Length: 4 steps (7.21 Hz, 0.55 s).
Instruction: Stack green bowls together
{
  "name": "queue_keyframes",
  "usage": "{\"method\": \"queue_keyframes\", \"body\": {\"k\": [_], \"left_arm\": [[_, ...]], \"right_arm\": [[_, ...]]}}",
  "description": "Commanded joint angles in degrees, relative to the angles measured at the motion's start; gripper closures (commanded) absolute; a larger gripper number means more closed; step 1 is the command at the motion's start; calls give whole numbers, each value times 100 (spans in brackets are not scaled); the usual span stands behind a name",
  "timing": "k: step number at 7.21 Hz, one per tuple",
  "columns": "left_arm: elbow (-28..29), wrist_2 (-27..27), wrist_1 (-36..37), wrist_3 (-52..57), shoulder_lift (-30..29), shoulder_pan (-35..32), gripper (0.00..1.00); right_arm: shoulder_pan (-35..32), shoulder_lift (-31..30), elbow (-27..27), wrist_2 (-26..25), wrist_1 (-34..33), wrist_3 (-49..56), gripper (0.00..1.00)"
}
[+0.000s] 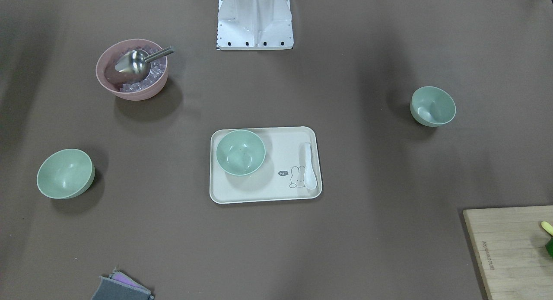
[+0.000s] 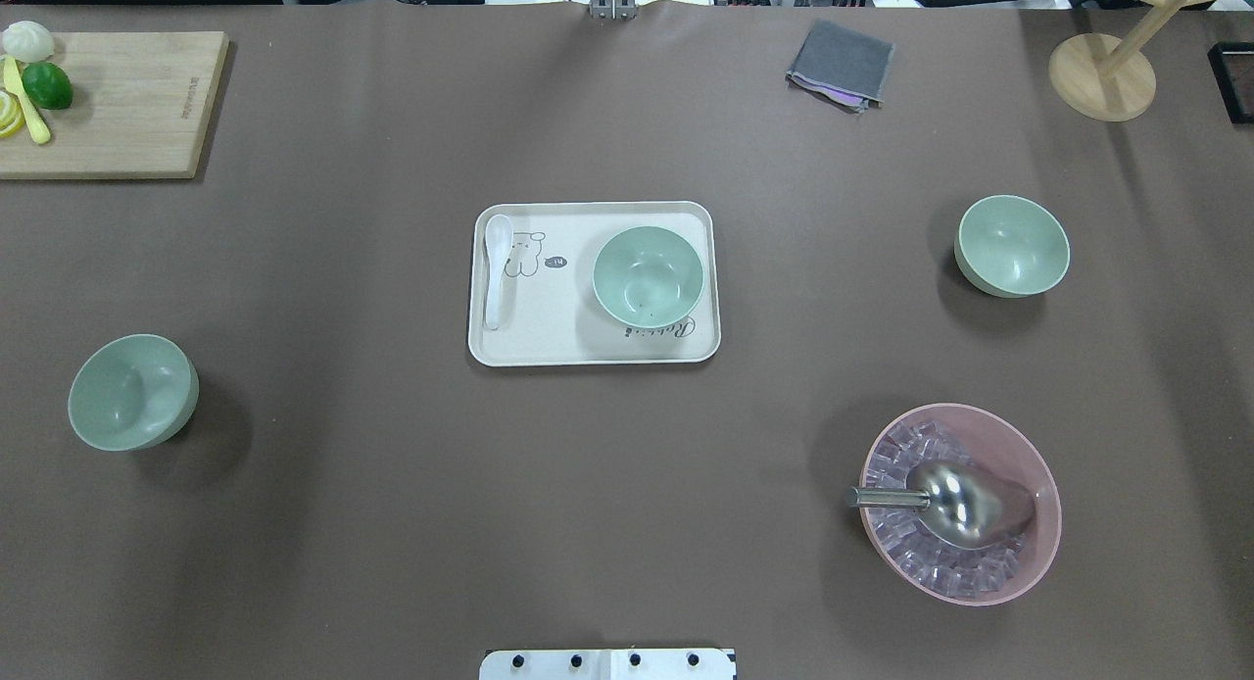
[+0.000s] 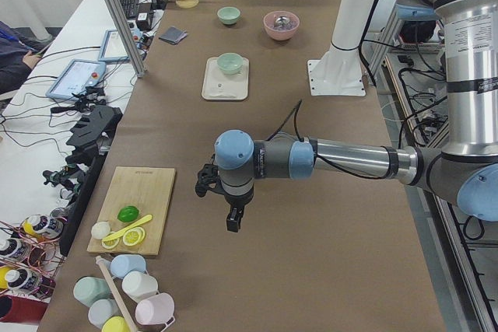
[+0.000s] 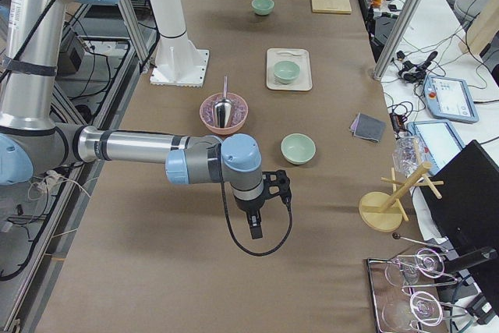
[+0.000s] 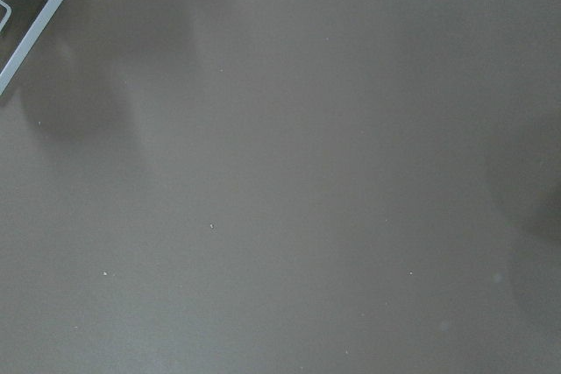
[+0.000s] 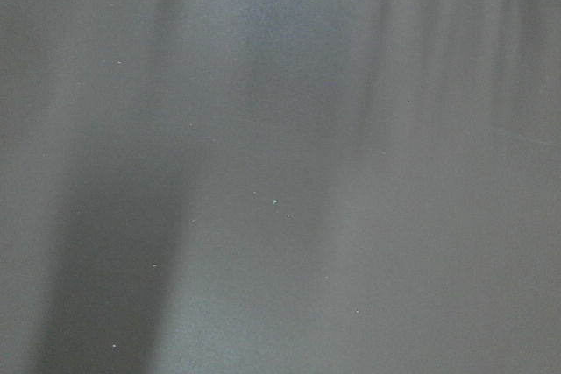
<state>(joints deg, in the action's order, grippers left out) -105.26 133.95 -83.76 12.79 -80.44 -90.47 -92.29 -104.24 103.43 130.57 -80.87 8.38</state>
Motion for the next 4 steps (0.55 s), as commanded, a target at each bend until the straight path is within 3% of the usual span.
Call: {"method": "queue_keyframes", "body": {"k": [1,4], "left_arm": [[-91,-35,-17,-4,55,-23,2],[-179,-1,-375,-48,-33,-23,2]], "right_arm": [[0,9,132,301,315,5,0],[0,-61,195,250,1010,-38,0]]}}
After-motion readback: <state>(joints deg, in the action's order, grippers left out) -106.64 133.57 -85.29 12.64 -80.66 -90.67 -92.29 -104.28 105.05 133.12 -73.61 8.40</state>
